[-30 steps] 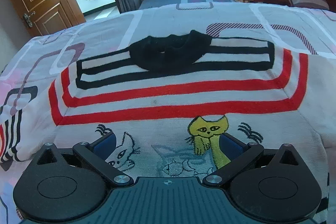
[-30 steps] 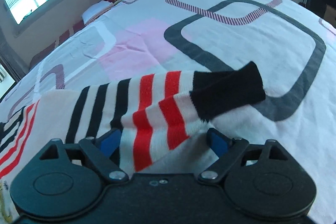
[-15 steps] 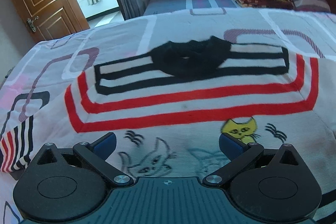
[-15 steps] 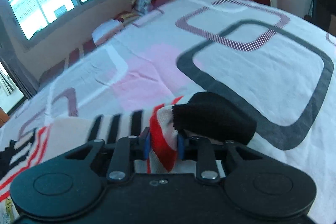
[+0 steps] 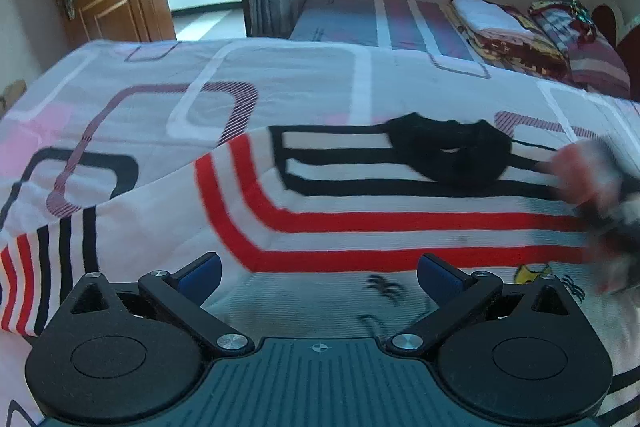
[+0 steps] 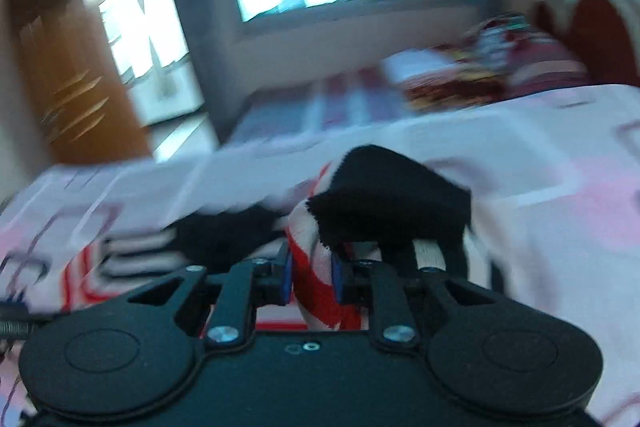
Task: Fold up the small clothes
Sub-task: 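Carry the cuff with the right gripper across the sweater body and release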
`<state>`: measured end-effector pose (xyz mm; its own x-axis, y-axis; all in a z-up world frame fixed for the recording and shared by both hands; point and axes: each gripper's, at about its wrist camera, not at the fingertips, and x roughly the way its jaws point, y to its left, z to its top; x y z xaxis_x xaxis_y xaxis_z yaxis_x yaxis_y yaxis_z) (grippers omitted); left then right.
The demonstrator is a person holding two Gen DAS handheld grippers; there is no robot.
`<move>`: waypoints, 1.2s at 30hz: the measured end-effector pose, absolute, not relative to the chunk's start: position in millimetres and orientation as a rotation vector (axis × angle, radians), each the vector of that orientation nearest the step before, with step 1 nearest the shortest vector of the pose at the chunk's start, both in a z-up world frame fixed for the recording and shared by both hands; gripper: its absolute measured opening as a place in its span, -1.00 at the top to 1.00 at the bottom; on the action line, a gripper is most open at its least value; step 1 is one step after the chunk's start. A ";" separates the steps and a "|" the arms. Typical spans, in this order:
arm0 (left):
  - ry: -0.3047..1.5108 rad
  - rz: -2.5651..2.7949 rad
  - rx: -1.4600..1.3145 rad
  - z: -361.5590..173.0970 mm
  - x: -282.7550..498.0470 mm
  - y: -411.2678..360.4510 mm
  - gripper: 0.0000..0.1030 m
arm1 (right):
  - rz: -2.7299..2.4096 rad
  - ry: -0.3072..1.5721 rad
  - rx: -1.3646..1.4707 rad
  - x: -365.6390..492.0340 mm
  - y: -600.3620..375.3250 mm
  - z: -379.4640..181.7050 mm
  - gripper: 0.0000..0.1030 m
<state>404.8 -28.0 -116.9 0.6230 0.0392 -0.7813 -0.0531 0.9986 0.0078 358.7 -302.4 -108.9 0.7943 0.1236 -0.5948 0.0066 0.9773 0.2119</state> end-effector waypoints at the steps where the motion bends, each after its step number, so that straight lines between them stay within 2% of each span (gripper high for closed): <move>1: 0.903 0.046 -0.027 -118.6 405.6 -22.7 -1.00 | 0.104 0.684 0.210 367.6 -282.0 -119.4 0.62; 4: 0.926 0.015 -0.053 -126.4 408.7 -14.7 -1.00 | 0.176 0.796 0.222 385.3 -242.2 -147.3 0.22; 6: 0.946 -0.012 -0.067 -131.0 410.3 -14.0 -1.00 | 0.219 0.838 0.214 387.1 -222.5 -157.9 -0.30; 7: 0.959 -0.026 -0.077 -134.0 411.9 -15.0 -1.00 | 0.234 0.844 0.207 384.8 -217.5 -158.8 -0.37; 14: 0.950 -0.019 -0.131 -131.3 412.3 -20.3 -1.00 | 0.262 0.779 0.221 356.7 -233.3 -141.7 -0.33; 17: 0.937 0.024 -0.100 -127.8 410.8 -9.8 -1.00 | 0.209 0.797 0.373 367.7 -262.6 -147.5 -0.34; 22: 0.956 0.084 -0.124 -133.1 410.5 11.2 -1.00 | 0.344 0.819 0.400 379.4 -229.1 -150.9 -0.33; 26: 0.984 0.055 -0.159 -145.2 409.8 6.7 -1.00 | 0.423 0.818 0.323 365.8 -206.7 -140.6 -0.28; 31: 1.067 -0.108 -0.193 -166.3 410.5 -29.5 -1.00 | 0.255 0.754 0.217 335.8 -248.8 -124.5 -0.29; 36: 1.069 -0.193 -0.313 -186.0 414.3 -49.2 -1.00 | 0.043 0.728 0.049 299.1 -300.0 -126.5 -0.34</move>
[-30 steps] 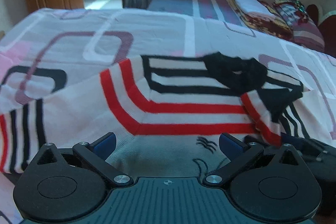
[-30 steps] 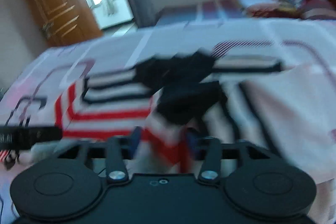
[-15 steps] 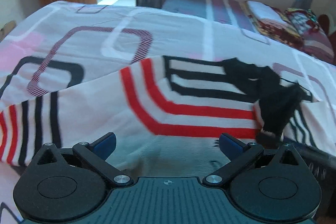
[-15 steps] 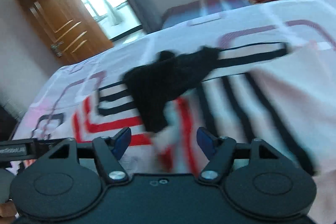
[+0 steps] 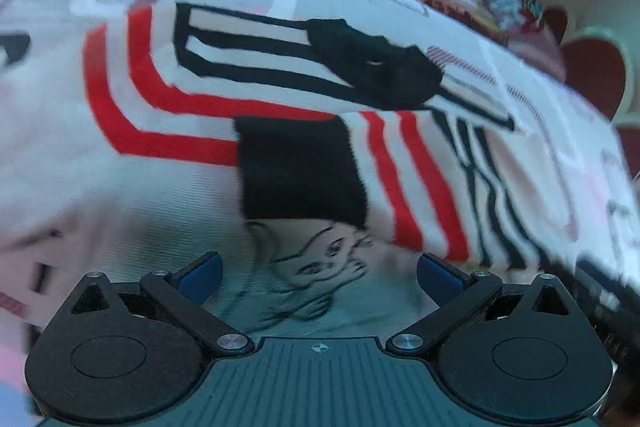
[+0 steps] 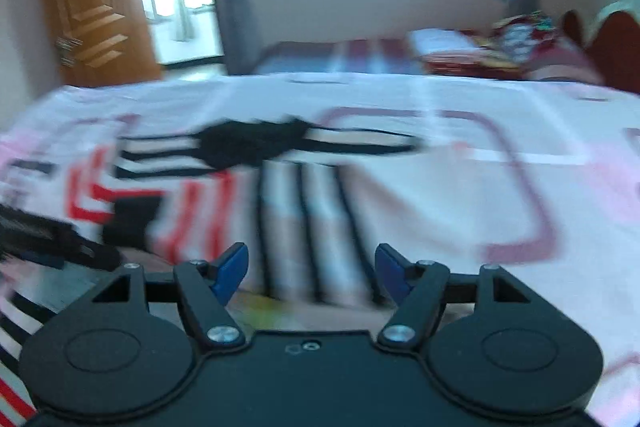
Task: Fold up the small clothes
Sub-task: 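Carry the cuff with the right gripper across the sweater body and release, then grasp the other black sleeve cuff with the left gripper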
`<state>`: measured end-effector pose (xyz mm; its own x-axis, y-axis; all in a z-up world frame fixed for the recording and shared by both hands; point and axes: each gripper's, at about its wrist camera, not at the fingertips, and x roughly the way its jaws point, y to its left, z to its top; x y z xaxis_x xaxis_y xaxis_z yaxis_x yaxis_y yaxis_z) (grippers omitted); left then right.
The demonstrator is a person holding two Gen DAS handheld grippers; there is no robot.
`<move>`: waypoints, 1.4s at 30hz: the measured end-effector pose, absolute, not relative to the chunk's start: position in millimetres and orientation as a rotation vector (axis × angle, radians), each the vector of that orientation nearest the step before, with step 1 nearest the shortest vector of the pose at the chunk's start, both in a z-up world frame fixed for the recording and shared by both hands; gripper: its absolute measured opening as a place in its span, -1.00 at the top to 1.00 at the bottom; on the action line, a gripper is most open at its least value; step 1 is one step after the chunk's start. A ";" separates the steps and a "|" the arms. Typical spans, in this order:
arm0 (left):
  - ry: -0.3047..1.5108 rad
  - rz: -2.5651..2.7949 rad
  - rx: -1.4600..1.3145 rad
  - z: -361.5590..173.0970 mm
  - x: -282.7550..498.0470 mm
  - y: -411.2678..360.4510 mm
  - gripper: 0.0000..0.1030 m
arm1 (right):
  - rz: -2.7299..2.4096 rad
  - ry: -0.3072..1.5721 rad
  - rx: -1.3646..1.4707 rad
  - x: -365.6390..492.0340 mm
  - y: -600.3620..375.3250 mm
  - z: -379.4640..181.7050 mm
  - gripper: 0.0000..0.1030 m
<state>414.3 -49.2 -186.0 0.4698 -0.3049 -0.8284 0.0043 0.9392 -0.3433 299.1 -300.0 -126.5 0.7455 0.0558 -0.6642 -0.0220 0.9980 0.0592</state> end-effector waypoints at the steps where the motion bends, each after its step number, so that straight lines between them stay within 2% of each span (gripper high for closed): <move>1: 1.055 -0.173 -0.359 -189.2 416.3 -47.6 -1.00 | 0.014 0.734 0.040 292.2 -310.6 -129.7 -0.34; 7: 0.971 -0.147 -0.520 -196.3 425.2 -44.1 -0.95 | -0.140 0.766 0.039 276.0 -355.7 -147.1 -0.34; 8: 0.941 -0.148 -0.543 -196.5 424.0 -44.7 -0.53 | -0.148 0.772 0.043 275.4 -358.8 -149.4 -0.32; 9: 0.923 -0.163 -0.569 -198.1 423.1 -43.6 0.06 | -0.154 0.775 0.040 275.4 -360.8 -151.8 -0.28; 10: 0.943 -0.188 -0.616 -203.7 427.7 -44.4 0.28 | -0.161 0.775 0.032 277.1 -360.0 -154.6 -0.26; 11: 0.963 -0.185 -0.638 -207.6 428.3 -43.1 0.34 | -0.168 0.775 0.026 277.7 -360.7 -156.1 -0.22; 16: 0.904 -0.147 -0.672 -214.1 434.0 -49.0 0.35 | -0.150 0.777 0.030 276.0 -367.2 -159.2 -0.20; 17: 0.896 -0.135 -0.666 -213.9 436.6 -51.2 0.62 | -0.145 0.779 0.032 276.5 -368.6 -160.1 -0.20; 18: 0.895 -0.120 -0.661 -212.6 438.2 -51.3 0.76 | -0.139 0.780 0.034 276.7 -367.9 -160.7 -0.17; 25: 0.788 -0.101 -0.651 -187.5 435.5 -36.5 0.79 | -0.093 0.794 0.005 287.8 -357.8 -167.0 0.15; 26: 0.780 -0.094 -0.645 -185.9 435.2 -33.9 0.79 | -0.087 0.796 0.002 290.7 -356.6 -168.1 0.22; 27: 0.775 -0.086 -0.638 -185.7 433.9 -30.0 0.79 | -0.082 0.795 -0.001 294.4 -355.3 -168.8 0.38; 30: 0.830 -0.045 -0.602 -201.2 435.1 -22.2 0.79 | -0.085 0.764 0.015 301.4 -355.2 -163.6 0.63; 32: 0.852 -0.037 -0.567 -214.8 436.3 -26.7 0.79 | -0.100 0.767 0.063 300.7 -361.4 -165.9 0.66; 35: 0.849 -0.047 -0.496 -208.6 436.5 -36.9 0.79 | -0.129 0.774 0.186 292.6 -382.9 -178.5 0.71; 38: 0.853 -0.062 -0.465 -193.5 433.1 -35.1 0.78 | -0.150 0.782 0.173 289.8 -380.2 -177.5 0.71; 40: 0.854 -0.068 -0.463 -183.3 423.1 -28.0 0.69 | -0.144 0.791 0.167 288.2 -379.5 -175.3 0.69; 41: 0.852 -0.056 -0.465 -178.3 416.6 -22.7 0.57 | -0.131 0.808 0.167 286.5 -379.1 -173.1 0.67; 42: 0.836 -0.041 -0.469 -172.1 408.4 -17.2 0.50 | -0.114 0.811 0.175 281.1 -380.3 -168.3 0.57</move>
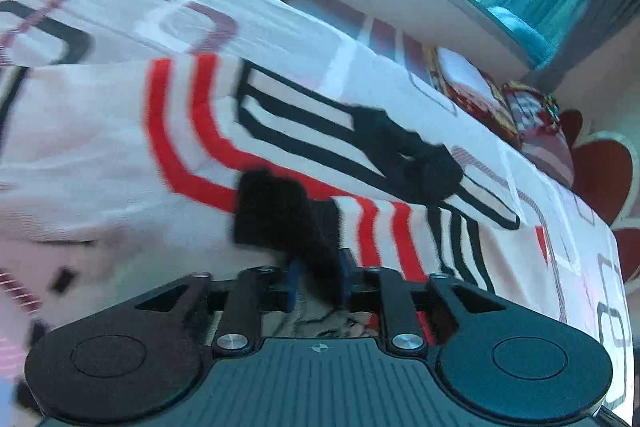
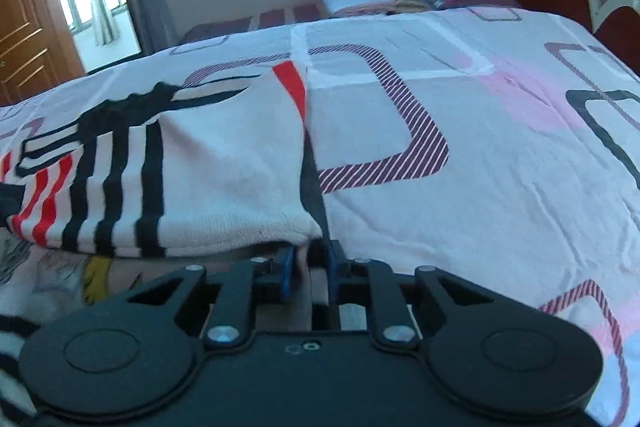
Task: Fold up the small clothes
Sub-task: 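Grasp the other black sleeve cuff with the left gripper, then fold the held sleeve with the left gripper across the sweater body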
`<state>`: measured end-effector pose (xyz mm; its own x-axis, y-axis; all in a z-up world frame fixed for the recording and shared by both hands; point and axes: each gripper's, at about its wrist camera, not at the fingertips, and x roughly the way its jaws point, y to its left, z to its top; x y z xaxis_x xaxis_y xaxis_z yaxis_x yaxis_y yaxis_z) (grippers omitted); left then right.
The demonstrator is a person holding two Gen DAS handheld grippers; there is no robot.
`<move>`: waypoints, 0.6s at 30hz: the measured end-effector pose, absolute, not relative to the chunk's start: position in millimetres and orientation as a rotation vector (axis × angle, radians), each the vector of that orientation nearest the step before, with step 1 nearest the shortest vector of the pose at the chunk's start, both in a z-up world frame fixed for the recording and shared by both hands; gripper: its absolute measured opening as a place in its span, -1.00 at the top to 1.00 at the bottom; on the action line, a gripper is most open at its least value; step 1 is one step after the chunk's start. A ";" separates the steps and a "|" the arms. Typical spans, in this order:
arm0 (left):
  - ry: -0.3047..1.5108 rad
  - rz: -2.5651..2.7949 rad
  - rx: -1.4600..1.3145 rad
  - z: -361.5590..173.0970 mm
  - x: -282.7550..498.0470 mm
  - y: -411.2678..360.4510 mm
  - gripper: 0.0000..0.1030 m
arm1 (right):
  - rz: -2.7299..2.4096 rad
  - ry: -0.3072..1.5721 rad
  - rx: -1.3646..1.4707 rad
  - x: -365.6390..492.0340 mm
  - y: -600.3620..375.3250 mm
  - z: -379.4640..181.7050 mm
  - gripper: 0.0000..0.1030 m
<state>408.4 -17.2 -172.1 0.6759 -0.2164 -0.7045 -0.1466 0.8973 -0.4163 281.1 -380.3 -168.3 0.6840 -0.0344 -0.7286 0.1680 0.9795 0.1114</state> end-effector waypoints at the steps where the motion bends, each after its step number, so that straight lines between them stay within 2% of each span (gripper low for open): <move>1: 0.812 -0.035 -0.469 -166.7 402.9 -13.8 0.44 | -0.097 0.804 0.186 274.9 -382.0 -163.9 0.54; 3: 0.763 -0.011 -0.443 -156.7 391.5 -8.8 0.06 | -0.070 0.767 0.196 264.4 -385.8 -149.7 0.53; 5: 0.724 -0.014 -0.438 -151.3 393.7 -10.5 -0.17 | -0.064 0.723 0.184 267.6 -387.5 -135.8 0.48; 13: 0.818 -0.027 -0.325 -183.3 452.6 -47.2 -0.19 | 0.023 0.719 0.149 353.4 -372.5 -143.9 0.51; 18: 0.786 0.000 -0.225 -192.0 455.4 -49.9 -0.18 | 0.032 0.732 0.062 407.7 -361.7 -159.7 0.55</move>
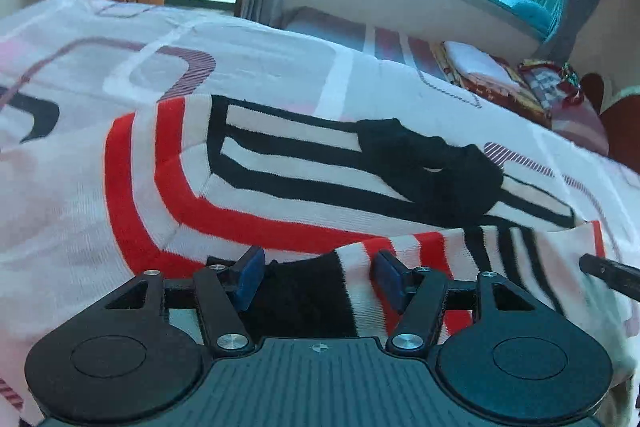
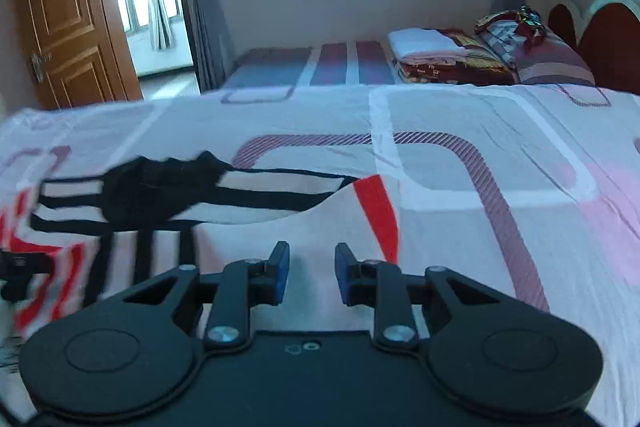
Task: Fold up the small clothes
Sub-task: 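Fold the held sleeve with the left gripper across the sweater body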
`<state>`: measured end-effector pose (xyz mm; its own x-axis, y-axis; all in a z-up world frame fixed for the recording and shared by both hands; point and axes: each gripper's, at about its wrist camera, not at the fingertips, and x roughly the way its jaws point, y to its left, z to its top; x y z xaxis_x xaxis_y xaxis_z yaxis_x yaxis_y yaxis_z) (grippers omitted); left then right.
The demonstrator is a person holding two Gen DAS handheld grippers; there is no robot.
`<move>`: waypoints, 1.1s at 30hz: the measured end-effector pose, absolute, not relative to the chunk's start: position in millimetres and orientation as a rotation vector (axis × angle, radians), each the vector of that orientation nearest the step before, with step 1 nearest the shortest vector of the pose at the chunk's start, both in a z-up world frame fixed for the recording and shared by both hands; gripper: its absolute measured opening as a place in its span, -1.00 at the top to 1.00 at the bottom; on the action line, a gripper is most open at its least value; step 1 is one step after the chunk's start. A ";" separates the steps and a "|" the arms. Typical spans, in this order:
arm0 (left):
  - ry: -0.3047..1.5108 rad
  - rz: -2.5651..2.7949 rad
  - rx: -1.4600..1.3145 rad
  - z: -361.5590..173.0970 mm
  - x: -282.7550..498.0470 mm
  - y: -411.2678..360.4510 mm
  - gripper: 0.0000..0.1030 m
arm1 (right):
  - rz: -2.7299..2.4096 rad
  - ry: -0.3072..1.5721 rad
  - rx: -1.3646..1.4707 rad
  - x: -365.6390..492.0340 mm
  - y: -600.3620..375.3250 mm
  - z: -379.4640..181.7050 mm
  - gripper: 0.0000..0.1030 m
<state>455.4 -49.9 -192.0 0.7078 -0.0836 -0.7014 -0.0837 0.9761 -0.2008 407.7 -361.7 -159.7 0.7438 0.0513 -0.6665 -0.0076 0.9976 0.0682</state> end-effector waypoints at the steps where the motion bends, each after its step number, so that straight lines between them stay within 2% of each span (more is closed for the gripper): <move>1: 0.787 -0.001 -0.218 -191.2 454.6 -50.1 -0.18 | 0.005 0.753 0.039 414.3 -364.3 -166.2 0.55; 3: 0.799 -0.001 -0.213 -188.3 453.6 -51.2 -0.18 | -0.010 0.744 0.042 417.5 -376.2 -178.5 0.54; 7: 0.780 0.024 -0.251 -174.6 440.1 -46.2 -0.19 | -0.032 0.753 0.040 407.0 -370.6 -168.0 0.47; 9: 0.819 0.027 -0.214 -185.1 442.0 -49.3 -0.32 | 0.019 0.709 0.054 392.7 -359.4 -157.6 0.42; 12: 0.811 0.035 -0.094 -189.9 440.8 -60.2 -0.32 | 0.101 0.725 0.007 379.4 -330.5 -163.5 0.42; 14: 0.826 0.034 -0.129 -181.3 436.5 -54.2 -0.32 | 0.077 0.769 -0.074 379.3 -320.6 -178.2 0.42; 17: 0.850 0.043 -0.211 -170.4 420.1 -31.4 -0.34 | 0.052 0.771 0.008 374.9 -326.0 -167.6 0.36; 20: 0.858 0.107 -0.294 -170.9 396.2 1.8 -0.98 | 0.123 0.745 0.072 356.5 -313.5 -151.2 0.24; 23: 0.851 0.146 -0.339 -172.4 374.2 35.0 -0.99 | 0.199 0.740 0.089 342.1 -286.6 -147.7 0.10; 33: 0.807 0.340 -0.586 -177.1 308.8 172.0 -0.99 | 0.310 0.749 0.065 340.3 -201.7 -147.3 0.10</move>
<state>308.8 172.0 -177.1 0.6510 0.0649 -0.7563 -0.4954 0.7912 -0.3585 340.3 -201.7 -147.3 0.6891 0.3004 -0.6595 -0.2540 0.9524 0.1683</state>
